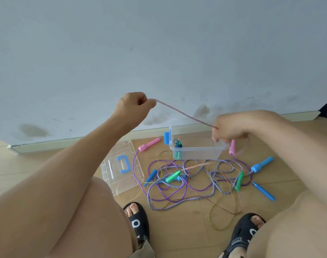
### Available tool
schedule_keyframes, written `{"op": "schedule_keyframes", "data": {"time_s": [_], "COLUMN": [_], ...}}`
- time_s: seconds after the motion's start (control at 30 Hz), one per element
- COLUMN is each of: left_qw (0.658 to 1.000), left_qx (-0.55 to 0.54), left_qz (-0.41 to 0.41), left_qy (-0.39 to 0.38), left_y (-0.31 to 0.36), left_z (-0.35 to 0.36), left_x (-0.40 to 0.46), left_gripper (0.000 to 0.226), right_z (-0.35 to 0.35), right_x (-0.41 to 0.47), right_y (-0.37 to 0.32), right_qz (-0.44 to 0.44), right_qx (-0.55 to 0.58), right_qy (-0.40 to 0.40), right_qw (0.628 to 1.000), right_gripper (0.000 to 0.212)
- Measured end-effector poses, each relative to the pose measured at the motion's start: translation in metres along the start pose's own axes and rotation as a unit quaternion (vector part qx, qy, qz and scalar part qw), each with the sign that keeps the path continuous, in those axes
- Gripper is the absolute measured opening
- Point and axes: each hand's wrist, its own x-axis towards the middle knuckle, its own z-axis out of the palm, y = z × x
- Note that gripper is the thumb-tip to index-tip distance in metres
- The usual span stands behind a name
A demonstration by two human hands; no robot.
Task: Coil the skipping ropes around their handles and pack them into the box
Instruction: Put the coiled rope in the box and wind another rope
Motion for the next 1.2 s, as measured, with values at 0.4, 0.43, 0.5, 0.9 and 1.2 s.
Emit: {"op": "schedule_keyframes", "data": {"time_s": [0.4, 0.43, 0.5, 0.9, 1.2], "left_qw": [0.992, 0.992, 0.985, 0.965, 0.915], "left_qx": [-0.036, -0.044, -0.124, -0.195, -0.393], "left_qz": [0.118, 0.109, 0.062, 0.172, 0.043], "left_qy": [0.019, 0.049, 0.102, -0.027, 0.079], "left_y": [0.029, 0.029, 0.03, 0.078, 0.065], "left_z": [0.011, 0.008, 0.001, 0.026, -0.005], "left_x": [-0.007, -0.005, -0.002, -0.031, -0.015], "left_gripper": [0.033, 0.034, 0.039, 0.038, 0.042], "right_z": [0.001, 0.0, -0.002, 0.012, 0.027], "right_x": [-0.004, -0.004, 0.002, -0.021, -0.011], "right_y": [-0.024, -0.014, 0.005, -0.058, -0.004], "right_qz": [-0.069, -0.026, 0.038, -0.248, 0.03], "right_qx": [0.078, 0.079, 0.099, 0.438, -0.004], "right_qy": [0.066, 0.04, 0.007, 0.067, -0.113], "right_qw": [0.992, 0.996, 0.994, 0.861, 0.993], "right_gripper": [0.03, 0.03, 0.028, 0.02, 0.044]}}
